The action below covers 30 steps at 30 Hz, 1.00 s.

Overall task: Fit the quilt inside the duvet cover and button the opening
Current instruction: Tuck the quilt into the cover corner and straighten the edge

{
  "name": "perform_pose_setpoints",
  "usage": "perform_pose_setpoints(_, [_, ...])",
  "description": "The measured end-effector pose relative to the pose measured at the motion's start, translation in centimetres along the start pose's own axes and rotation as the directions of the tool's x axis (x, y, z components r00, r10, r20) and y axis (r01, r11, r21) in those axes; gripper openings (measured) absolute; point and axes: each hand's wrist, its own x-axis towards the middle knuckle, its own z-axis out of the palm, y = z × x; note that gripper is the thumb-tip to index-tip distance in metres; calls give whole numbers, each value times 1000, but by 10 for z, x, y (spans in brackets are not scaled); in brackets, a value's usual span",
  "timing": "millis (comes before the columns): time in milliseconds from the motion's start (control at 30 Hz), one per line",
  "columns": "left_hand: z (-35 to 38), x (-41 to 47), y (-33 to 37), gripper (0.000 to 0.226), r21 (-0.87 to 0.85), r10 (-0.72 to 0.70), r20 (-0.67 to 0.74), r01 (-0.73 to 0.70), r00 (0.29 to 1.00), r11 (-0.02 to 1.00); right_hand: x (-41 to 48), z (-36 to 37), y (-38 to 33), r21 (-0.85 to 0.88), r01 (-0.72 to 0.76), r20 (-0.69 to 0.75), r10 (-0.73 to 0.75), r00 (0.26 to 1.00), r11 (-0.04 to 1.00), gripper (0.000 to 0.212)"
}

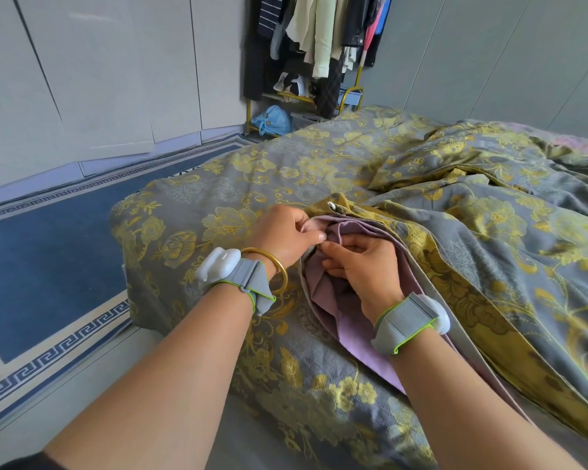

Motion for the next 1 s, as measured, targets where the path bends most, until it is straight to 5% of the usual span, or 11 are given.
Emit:
perform_pose_setpoints(100, [0,0,-1,34,-24,-5,38,6,999,1000,0,-1,0,41,-10,4,10,1000,999,3])
perform_pose_setpoints(200, [0,0,4,52,-247,-125,61,137,990,959,1,-3,-1,147,-47,11,46,999,988,5])
perform_pose_setpoints(300, [2,1,3,37,-430,-255,113,278,960,859,1,-4,-1,180,-58,26,54,998,982,4])
perform_pose_setpoints(400, [6,0,-3,7,-283,-124,77,141,989,949,0,-4,0,163,-62,33,57,998,985,5])
perform_pose_setpoints(667, [5,-5,5,8,-9,-23,-42,23,999,1000,-1,-5,-6,20,-87,58,85,995,996,11])
perform_pose_setpoints(733, [6,-7,8,5,76,-11,-52,15,999,997,-3,-3,-8,-49,-62,86,66,994,997,29])
perform_pose_setpoints(1000, [16,-12,14,6,133,130,-44,-123,991,983,4,-3,2,-223,34,-137,-66,988,974,22])
